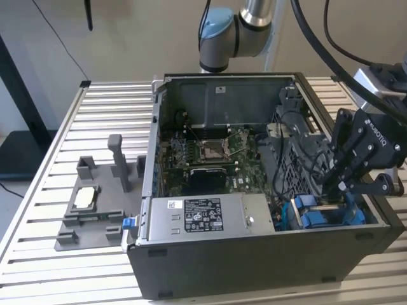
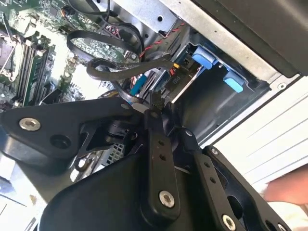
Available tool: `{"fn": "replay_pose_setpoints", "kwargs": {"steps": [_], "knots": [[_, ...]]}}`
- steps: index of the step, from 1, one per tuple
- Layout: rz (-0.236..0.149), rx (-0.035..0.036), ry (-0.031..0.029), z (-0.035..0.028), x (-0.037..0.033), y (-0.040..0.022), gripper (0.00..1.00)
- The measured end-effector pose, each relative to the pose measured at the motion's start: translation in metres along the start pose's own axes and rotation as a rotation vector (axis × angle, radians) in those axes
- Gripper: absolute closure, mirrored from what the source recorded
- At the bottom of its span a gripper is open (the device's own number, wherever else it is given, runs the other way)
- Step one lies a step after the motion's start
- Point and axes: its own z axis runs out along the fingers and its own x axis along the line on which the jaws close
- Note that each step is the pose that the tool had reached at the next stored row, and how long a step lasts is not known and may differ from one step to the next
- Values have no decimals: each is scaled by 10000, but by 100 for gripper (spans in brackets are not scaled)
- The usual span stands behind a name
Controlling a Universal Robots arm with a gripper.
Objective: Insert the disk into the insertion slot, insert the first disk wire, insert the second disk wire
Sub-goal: 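Insert the second disk wire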
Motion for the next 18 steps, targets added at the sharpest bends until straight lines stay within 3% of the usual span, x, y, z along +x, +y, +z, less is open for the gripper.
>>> {"fn": "replay_pose_setpoints", "kwargs": {"steps": [7, 10, 12, 16, 18], "knots": [[-14, 16, -63, -151, -17, 32, 76], [-28, 93, -97, -194, -23, 61, 76], [-48, 240, -106, -203, -27, 87, 76], [-107, 757, -89, -196, -51, 121, 76], [-126, 915, -85, -187, -65, 163, 76]]}}
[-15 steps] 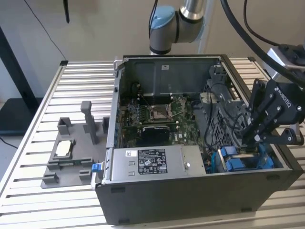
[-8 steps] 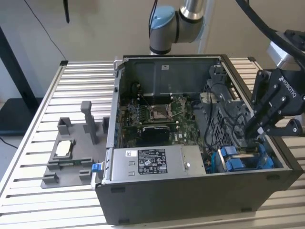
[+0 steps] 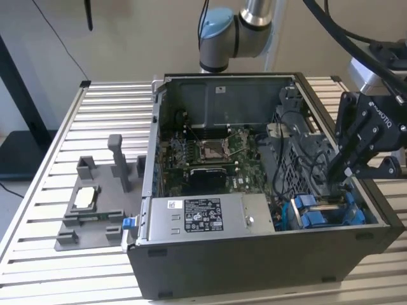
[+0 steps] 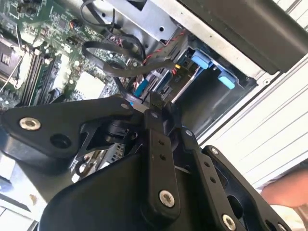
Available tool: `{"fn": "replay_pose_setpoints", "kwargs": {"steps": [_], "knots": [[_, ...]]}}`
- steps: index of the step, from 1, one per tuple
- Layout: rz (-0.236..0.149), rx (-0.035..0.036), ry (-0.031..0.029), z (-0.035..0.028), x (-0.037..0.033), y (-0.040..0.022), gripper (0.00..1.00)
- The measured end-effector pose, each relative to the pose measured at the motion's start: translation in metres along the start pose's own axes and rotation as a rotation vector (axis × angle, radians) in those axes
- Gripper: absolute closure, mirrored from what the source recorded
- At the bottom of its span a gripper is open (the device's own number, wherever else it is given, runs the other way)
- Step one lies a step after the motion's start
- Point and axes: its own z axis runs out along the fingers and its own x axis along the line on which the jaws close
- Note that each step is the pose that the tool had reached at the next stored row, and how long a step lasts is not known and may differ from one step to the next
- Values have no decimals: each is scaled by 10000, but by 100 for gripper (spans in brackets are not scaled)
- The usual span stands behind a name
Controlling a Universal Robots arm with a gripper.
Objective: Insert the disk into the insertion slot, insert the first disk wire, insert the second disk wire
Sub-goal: 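Insert the second disk wire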
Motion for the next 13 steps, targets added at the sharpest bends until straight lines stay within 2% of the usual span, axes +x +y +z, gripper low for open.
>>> {"fn": "replay_pose_setpoints", "kwargs": {"steps": [6, 7, 9, 10, 13], "knots": [[-33, 269, 5, 13, -14, 203, 76], [-42, 347, 8, 15, -15, 226, 76], [-82, 671, 16, 17, -17, 255, 76], [-96, 782, 24, 7, -19, 266, 76], [-105, 858, 22, -69, -29, 284, 76]]}}
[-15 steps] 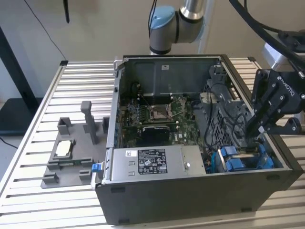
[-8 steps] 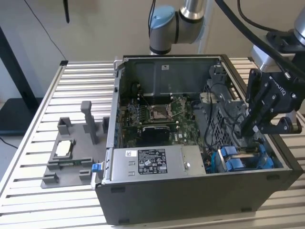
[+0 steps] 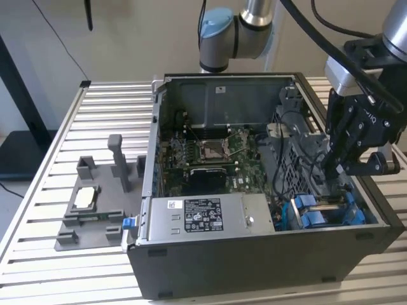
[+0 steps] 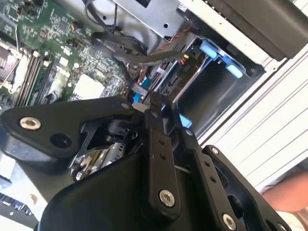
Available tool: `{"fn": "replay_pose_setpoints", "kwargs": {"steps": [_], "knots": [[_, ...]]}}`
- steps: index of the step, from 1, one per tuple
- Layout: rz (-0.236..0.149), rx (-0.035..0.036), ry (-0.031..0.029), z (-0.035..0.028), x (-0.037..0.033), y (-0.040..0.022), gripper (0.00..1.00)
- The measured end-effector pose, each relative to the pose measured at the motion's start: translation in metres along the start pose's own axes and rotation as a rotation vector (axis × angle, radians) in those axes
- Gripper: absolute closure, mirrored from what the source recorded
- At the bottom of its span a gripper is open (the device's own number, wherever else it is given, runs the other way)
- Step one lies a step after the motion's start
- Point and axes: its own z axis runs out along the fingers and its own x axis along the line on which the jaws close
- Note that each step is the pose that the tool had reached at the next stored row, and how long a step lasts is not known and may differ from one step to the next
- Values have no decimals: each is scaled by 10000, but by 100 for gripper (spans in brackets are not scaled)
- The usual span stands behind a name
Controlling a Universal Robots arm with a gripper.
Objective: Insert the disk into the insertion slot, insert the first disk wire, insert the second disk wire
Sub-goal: 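Insert the second disk wire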
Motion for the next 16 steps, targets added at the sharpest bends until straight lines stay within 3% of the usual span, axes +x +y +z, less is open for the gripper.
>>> {"fn": "replay_pose_setpoints", "kwargs": {"steps": [1, 2, 6, 7, 11, 13, 16], "knots": [[-1, 15, -1, -28, -4, 4, 76], [-12, 105, -2, -30, -7, 14, 76], [-90, 733, 37, -20, -46, 64, 76], [-101, 821, 51, -15, -57, 88, 76], [-115, 935, 84, -14, -64, 220, 76], [-137, 1102, 146, -2, -74, 267, 76], [-166, 1339, 189, 23, -88, 323, 76]]}}
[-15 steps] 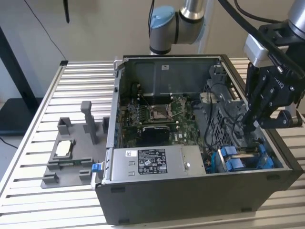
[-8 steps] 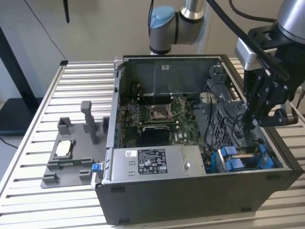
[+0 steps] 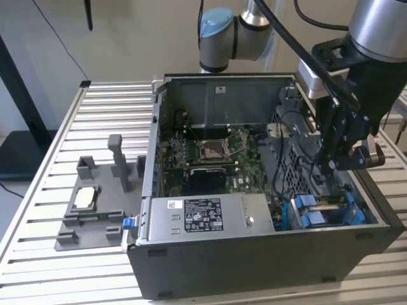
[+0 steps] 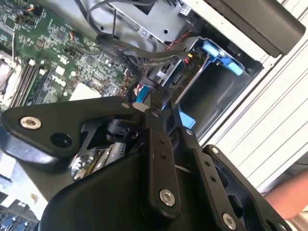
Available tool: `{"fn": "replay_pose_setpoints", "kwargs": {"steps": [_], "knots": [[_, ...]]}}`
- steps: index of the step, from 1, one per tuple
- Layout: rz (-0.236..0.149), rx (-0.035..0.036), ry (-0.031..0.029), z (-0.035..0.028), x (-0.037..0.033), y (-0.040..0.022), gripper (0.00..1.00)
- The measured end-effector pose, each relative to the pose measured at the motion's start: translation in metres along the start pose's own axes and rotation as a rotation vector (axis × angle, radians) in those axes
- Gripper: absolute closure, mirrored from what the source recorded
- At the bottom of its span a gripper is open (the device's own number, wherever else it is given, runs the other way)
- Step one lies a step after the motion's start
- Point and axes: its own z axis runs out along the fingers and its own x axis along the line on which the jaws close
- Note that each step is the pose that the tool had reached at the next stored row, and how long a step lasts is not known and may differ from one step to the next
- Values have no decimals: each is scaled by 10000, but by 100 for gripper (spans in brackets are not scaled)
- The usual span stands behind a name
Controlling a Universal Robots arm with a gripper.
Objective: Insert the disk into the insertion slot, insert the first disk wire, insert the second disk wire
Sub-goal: 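Insert the second disk wire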
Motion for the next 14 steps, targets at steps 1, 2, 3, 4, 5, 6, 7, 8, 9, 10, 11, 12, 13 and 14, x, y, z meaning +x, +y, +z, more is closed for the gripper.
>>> {"fn": "replay_pose_setpoints", "kwargs": {"steps": [1, 2, 3, 4, 5, 6, 7, 8, 9, 10, 11, 12, 13, 14], "knots": [[-7, 53, 11, 8, 0, 11, 76], [-14, 101, 24, 18, 1, 18, 76], [-21, 153, 35, 28, 1, 22, 76], [-27, 202, 43, 39, 2, 25, 78], [-32, 240, 47, 53, 3, 27, 78], [-34, 262, 48, 67, 5, 28, 78], [-35, 261, 53, 75, 5, 29, 84], [-34, 254, 53, 88, 7, 28, 84], [-32, 222, 60, 96, 9, 22, 84], [-26, 156, 63, 101, 14, 7, 84], [-20, 85, 60, 108, 19, -12, 84], [-12, 8, 58, 115, 24, -32, 85], [-5, -78, 58, 121, 28, -52, 85], [4, -170, 53, 128, 32, -71, 85]]}}
